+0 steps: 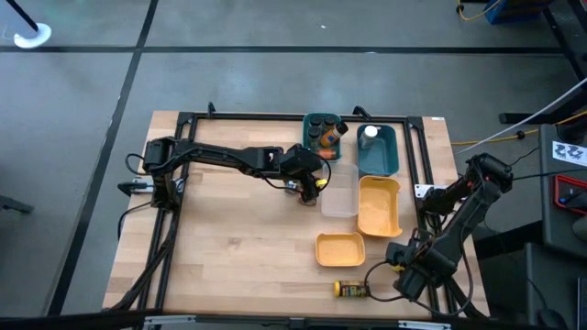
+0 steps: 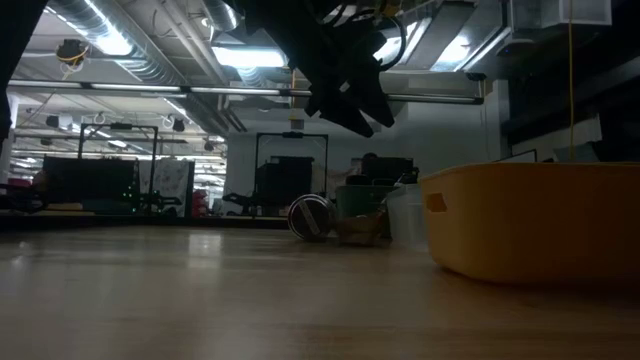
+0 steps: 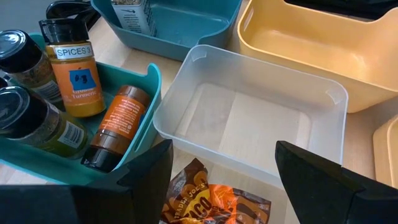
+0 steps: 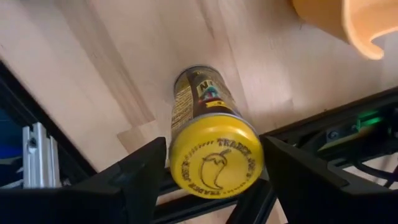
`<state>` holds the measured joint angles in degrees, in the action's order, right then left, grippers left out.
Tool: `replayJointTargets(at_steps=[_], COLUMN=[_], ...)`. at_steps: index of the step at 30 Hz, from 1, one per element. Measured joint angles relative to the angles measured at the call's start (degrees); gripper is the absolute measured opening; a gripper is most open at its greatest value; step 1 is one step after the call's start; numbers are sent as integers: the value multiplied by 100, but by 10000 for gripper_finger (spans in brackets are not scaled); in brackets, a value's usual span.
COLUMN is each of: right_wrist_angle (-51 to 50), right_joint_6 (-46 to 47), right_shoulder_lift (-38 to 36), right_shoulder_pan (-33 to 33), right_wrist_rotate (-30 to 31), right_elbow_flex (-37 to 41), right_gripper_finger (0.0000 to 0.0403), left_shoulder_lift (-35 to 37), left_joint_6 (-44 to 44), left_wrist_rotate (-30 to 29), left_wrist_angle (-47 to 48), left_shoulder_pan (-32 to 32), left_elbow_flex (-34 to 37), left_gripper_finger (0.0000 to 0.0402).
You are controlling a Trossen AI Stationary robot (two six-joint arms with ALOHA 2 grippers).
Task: Sort spices by type
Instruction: Put the yellow seasoning into the big yellow bin
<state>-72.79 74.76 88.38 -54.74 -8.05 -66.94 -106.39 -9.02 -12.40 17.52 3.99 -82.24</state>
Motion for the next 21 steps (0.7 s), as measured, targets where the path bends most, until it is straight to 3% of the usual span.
replayJointTargets(at_steps=[21], right_wrist_angle=[446], right_joint_6=[7], right_shoulder_lift=[-2], right_shoulder_pan=[0], right_wrist_rotate=[-210], right_elbow_flex=[505], right_gripper_finger=[257], left_shoulder_lift=[0], left_joint_6=[0], left_wrist_rotate=[0], left_wrist_angle=[-2], left_shoulder_pan=[0], left_elbow_flex=[0], left_gripper_finger=[265])
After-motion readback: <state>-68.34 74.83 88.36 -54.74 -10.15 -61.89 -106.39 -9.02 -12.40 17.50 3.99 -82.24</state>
